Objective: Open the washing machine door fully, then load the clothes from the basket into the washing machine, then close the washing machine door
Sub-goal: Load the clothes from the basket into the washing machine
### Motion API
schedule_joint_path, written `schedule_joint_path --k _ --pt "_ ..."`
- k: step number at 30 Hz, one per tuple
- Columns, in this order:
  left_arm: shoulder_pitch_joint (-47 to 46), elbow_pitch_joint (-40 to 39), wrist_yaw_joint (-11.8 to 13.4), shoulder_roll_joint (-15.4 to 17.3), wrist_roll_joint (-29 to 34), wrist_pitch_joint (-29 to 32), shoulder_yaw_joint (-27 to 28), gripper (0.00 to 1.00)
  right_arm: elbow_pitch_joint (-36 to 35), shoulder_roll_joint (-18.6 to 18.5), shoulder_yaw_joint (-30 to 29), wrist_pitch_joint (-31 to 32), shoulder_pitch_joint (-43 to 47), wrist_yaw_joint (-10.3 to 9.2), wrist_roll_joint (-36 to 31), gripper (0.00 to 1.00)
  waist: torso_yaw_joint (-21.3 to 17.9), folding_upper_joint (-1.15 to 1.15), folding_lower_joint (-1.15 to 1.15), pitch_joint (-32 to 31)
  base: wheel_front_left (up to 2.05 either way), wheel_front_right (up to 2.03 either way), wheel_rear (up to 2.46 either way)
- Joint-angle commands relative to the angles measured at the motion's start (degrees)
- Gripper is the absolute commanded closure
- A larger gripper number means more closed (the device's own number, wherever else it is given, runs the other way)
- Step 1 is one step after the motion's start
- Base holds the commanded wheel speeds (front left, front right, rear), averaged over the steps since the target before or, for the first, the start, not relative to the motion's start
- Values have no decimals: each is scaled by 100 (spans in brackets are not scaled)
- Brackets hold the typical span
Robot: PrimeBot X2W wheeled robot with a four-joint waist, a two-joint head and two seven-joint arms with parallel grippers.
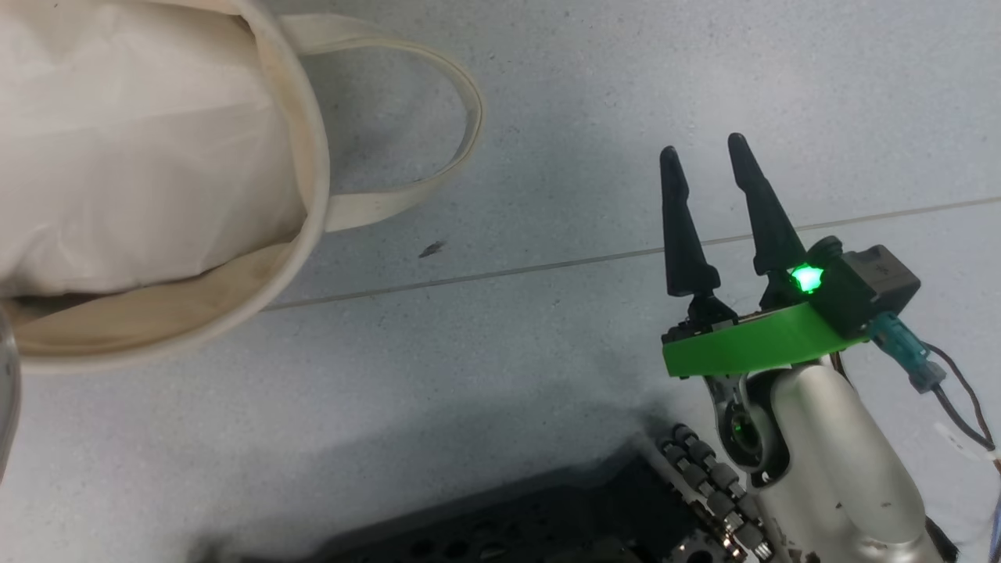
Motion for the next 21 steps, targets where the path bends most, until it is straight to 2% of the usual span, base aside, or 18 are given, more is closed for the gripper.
schedule_joint_path --k 1,5,10,16,21 --pt "-229 48 75 258 44 -14 -22 0 -121 15 167 -28 193 0 -27 0 20 0 -1 4 0 0 0" --pt "-355 160 69 247 -2 -16 -25 0 -121 15 162 -28 172 0 -48 0 66 0 -1 -26 0 0 0" --pt "23 -320 57 162 -186 -17 130 0 -111 15 89 -28 181 0 -161 0 220 0 -1 -219 0 0 0" --pt "1150 -953 -237 -128 -313 -18 178 0 -23 15 -10 -28 285 0 -325 0 500 0 -1 -710 0 0 0" --pt "2255 -1504 -380 -346 -335 -18 242 0 69 15 -7 -28 383 0 -424 0 703 0 -1 -1270 0 0 0"
